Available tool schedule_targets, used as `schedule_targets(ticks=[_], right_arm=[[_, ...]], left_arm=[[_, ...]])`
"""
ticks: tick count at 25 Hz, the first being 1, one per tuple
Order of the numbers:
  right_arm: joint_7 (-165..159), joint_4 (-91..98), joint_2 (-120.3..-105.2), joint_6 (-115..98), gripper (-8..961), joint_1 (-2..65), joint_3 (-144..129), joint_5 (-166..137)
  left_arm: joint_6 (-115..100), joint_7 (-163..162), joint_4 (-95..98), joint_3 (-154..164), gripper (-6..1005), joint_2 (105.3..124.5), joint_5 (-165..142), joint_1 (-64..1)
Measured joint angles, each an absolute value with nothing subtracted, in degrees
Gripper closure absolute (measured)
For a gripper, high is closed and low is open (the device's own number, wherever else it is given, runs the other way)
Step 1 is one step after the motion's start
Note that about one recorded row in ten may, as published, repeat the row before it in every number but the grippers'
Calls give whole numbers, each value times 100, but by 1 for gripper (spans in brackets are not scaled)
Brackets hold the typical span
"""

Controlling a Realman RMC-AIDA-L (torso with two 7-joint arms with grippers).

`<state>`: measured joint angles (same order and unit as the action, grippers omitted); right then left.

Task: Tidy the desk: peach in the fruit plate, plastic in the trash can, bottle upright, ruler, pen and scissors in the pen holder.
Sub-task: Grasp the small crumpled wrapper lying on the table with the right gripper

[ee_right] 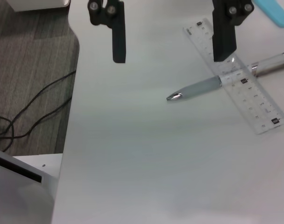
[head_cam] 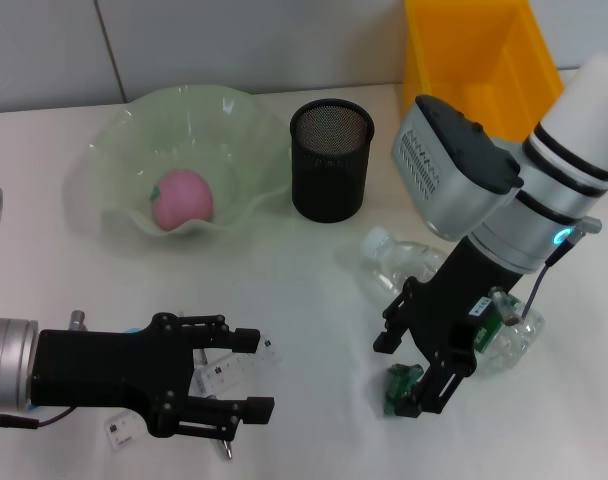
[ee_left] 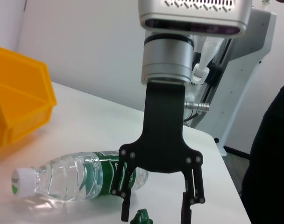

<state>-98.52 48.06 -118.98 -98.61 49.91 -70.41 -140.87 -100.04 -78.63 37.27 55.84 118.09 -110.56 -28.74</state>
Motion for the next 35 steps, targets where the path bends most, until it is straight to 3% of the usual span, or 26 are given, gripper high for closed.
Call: schedule_targets(ticks=[35], right_arm=[[-9711, 4363, -11917, -9314, 250, 4983, -7399, -14113]], left_arm=[[-10072, -7884, 3718, 5528, 186, 11830, -10879, -2867]])
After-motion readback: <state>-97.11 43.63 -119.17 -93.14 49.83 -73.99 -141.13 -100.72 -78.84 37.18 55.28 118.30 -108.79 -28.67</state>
